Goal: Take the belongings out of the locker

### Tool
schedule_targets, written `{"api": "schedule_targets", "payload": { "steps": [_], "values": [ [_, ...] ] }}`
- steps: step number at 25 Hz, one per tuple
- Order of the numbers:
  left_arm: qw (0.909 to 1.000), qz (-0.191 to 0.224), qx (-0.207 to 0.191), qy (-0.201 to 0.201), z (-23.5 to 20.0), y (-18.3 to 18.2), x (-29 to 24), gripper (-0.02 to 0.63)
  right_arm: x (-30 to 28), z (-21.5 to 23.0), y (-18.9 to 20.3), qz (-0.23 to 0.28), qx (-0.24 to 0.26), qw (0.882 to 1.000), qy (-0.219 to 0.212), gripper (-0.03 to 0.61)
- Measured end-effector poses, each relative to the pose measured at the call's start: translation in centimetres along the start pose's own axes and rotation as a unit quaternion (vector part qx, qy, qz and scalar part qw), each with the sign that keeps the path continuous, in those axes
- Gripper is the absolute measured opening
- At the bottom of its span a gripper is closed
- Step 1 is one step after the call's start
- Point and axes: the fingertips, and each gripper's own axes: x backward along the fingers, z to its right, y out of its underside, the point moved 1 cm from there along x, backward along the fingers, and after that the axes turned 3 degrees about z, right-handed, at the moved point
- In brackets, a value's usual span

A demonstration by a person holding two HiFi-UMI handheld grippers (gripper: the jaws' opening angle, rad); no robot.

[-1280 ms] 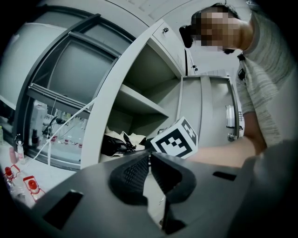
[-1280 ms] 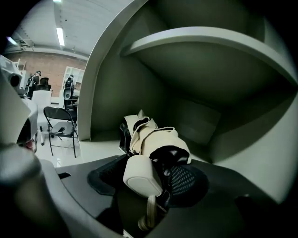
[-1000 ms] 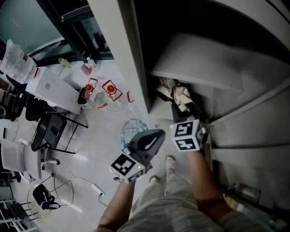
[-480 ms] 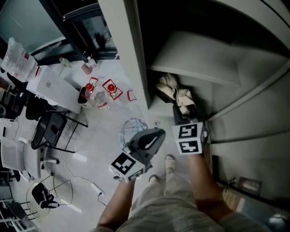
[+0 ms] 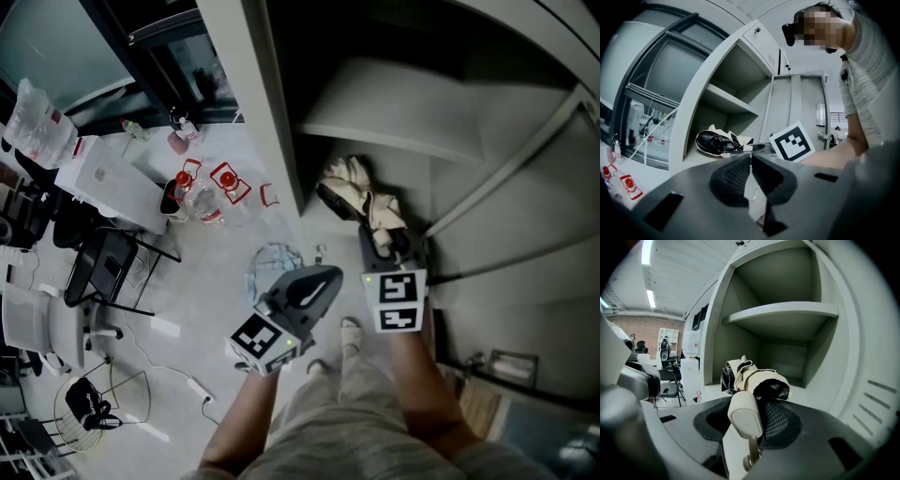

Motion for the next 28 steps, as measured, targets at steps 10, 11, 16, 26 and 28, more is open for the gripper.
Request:
{"api": "schedule_targets", "payload": {
  "steps": [10,11,16,26,28],
  "values": [
    [1.0000,-0.003,-0.005,-0.002,1.4,0.1,0.5,0.005,3.2,-0.6,-0.1,0.040,-0.068,0.996,-0.039,0.169],
    [0.9999,-0.009,-0.009,-0.002,1.4,0.3,0.7,0.005,3.5,-0.8,-0.2,0.041,-0.073,0.995,-0.047,0.169],
    [0.9994,-0.027,-0.022,-0.006,1.5,1.1,1.9,0.005,5.2,-1.7,-0.8,0.066,-0.085,0.991,-0.074,0.168],
    [0.9991,-0.032,-0.026,-0.010,2.8,1.5,4.1,0.005,10.0,-4.4,-2.3,0.114,-0.102,0.978,-0.142,0.169],
    [0.9993,-0.025,-0.027,-0.009,3.1,1.2,4.8,0.005,11.0,-5.2,-2.5,0.116,-0.106,0.976,-0.151,0.167]
  ]
}}
